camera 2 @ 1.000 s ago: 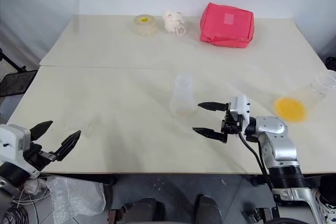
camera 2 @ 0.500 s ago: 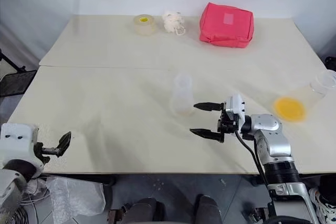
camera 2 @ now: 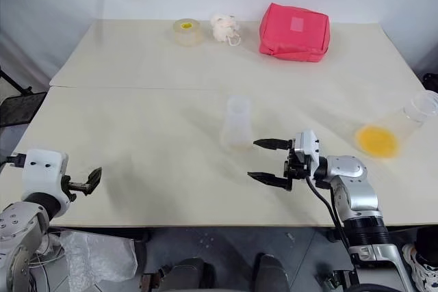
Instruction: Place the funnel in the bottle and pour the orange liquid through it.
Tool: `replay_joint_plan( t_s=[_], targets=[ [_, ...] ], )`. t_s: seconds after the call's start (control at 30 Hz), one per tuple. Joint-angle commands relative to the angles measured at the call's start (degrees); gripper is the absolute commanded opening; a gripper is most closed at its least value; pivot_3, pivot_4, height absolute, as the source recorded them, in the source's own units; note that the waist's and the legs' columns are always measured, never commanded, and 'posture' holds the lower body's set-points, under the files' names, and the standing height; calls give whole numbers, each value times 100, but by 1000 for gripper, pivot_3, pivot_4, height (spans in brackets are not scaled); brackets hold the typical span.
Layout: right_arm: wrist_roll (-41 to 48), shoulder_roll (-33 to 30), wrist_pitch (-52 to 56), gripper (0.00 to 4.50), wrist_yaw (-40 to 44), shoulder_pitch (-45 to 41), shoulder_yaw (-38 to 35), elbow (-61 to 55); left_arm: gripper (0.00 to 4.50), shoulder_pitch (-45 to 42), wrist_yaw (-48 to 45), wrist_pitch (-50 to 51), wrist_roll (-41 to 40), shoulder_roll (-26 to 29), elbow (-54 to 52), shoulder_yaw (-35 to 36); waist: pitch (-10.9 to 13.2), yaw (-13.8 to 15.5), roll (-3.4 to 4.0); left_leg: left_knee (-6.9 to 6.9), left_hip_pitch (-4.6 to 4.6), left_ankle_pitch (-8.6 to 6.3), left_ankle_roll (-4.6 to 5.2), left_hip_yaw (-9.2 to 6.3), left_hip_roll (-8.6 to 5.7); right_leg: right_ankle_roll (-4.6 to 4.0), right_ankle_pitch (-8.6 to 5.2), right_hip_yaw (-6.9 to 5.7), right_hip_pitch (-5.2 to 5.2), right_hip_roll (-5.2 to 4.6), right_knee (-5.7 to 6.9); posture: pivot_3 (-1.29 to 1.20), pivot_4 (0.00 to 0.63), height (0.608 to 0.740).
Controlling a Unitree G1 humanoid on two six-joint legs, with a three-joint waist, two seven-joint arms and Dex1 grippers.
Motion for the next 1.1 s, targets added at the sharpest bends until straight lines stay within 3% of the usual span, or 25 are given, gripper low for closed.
replay_joint_plan(
  t_s=[0.03, 0.37, 0.63, 0.8, 0.9, 1.1],
  targets=[
    [37, -40, -116, 4500, 1, 49, -170, -93, 3267, -46, -23, -151, 153, 82, 41, 27, 0, -1, 0, 0, 0, 0, 0, 0, 0, 0, 0, 0, 0, 0, 1, 0, 150, 740],
    [2, -78, -216, 4500, 53, 26, -179, 39, 14, -95, -166, -289, 136, 70, 283, 84, 0, -3, 0, 0, 0, 0, 0, 0, 0, 0, 0, -1, 0, -1, 0, 0, 150, 740],
    [-17, -116, -247, 4500, 51, -21, -199, 108, 14, -189, -430, -202, -171, 14, 58, 631, 0, -4, 0, -1, 0, 0, -1, 0, 1, 0, 0, -1, 0, -2, 0, 0, 150, 740],
    [-2, -154, -241, 4500, 40, -50, -240, 110, 14, -533, -937, -55, -952, 46, -249, 935, 0, 8, 0, 2, -1, -1, -1, -2, 0, 0, 0, 1, 0, -4, 0, 0, 150, 740],
    [35, -189, -230, 4500, -14, -80, -318, 47, 14, -907, -1266, 134, -1464, 269, -310, 1016, 0, -1, 0, 1, -1, -1, -1, -2, 0, 0, 0, 3, 0, -6, 0, 0, 150, 740],
    [56, -274, -168, 4500, -270, -47, -557, -268, 14, -2000, -1880, 301, -2220, 1002, 246, 511, 2, -8, 3, 2, 0, 0, -1, 0, -4, 0, 0, 0, 1, -5, 1, 0, 150, 740]
  ],
)
